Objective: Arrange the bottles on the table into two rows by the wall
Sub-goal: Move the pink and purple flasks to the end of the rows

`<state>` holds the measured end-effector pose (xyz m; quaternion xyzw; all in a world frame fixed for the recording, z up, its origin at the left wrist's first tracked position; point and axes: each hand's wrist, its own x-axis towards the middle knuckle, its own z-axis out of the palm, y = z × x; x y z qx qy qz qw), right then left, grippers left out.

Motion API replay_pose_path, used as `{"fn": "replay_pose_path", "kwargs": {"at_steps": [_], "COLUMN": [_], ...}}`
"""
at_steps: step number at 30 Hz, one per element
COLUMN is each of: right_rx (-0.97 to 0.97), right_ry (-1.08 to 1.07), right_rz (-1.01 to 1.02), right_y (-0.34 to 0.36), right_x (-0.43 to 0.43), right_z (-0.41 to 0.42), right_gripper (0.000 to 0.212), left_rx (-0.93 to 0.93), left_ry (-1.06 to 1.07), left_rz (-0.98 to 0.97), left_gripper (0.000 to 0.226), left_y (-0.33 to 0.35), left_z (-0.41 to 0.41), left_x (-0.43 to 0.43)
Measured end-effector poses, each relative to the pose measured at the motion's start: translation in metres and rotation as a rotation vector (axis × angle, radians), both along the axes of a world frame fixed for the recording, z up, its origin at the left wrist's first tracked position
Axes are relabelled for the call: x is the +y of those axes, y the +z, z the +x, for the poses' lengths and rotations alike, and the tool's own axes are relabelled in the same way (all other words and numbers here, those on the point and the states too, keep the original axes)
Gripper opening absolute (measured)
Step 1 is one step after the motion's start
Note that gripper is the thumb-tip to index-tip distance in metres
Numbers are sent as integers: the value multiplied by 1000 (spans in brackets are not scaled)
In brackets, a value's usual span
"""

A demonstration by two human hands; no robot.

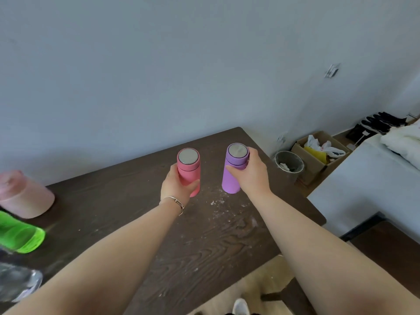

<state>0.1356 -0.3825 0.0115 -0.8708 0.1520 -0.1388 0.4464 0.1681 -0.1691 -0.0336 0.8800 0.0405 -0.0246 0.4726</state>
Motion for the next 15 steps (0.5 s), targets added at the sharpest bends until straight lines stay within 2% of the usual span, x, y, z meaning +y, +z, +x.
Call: {"fn": "replay_pose_path", "kwargs": {"at_steps": [15], "right_rx": [10], "right_ry": [260], "right_rz": [80], "right_y": [-1], "right_x": [62], "right_z": [-121], "right_gripper": [63], "left_rx": [-2], "left_ry": [333], "left_rz": [23], "left_gripper": [54], "left_y": [12], "left_z": [-186], "left_x": [70]}}
